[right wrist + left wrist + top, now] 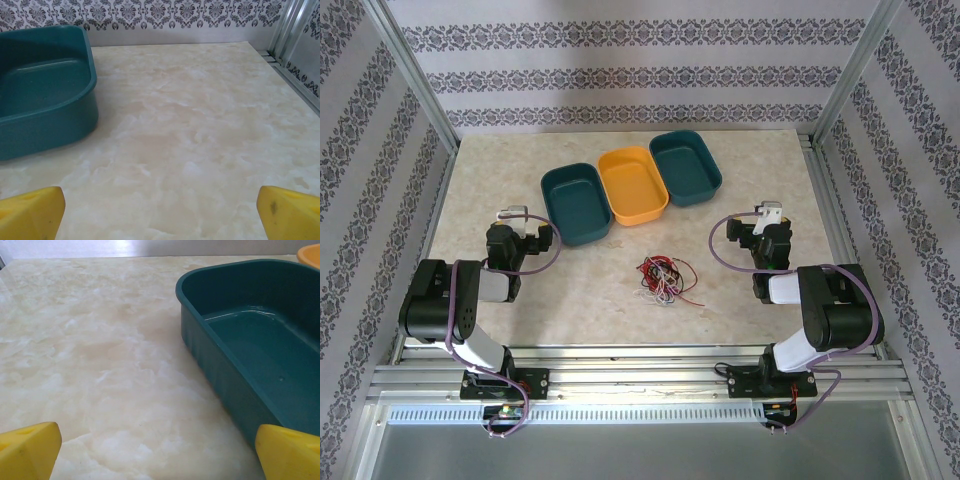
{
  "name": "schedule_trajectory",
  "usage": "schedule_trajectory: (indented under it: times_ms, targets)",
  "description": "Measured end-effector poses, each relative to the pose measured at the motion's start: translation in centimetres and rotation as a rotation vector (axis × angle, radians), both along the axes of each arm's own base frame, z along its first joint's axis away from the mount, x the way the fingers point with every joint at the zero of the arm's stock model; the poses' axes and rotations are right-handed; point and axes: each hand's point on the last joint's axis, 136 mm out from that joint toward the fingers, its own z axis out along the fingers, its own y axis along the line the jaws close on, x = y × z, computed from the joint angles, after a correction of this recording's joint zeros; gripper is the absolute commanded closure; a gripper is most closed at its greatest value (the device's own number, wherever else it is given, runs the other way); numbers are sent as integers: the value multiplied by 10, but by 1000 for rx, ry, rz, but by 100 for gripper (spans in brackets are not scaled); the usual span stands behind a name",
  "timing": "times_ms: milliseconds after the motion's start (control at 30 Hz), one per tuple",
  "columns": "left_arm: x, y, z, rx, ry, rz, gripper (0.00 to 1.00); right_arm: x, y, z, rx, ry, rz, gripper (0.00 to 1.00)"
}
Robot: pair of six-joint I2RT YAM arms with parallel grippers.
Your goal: Untangle the cables
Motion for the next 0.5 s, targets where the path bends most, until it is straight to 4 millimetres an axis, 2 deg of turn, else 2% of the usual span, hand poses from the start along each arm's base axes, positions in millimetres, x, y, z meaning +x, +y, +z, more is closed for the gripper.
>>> schedule_trajectory:
  times_ms: [500]
  targets:
    - [0, -2, 0, -5, -1, -9, 1, 1, 1, -3, 0, 18, 5, 2]
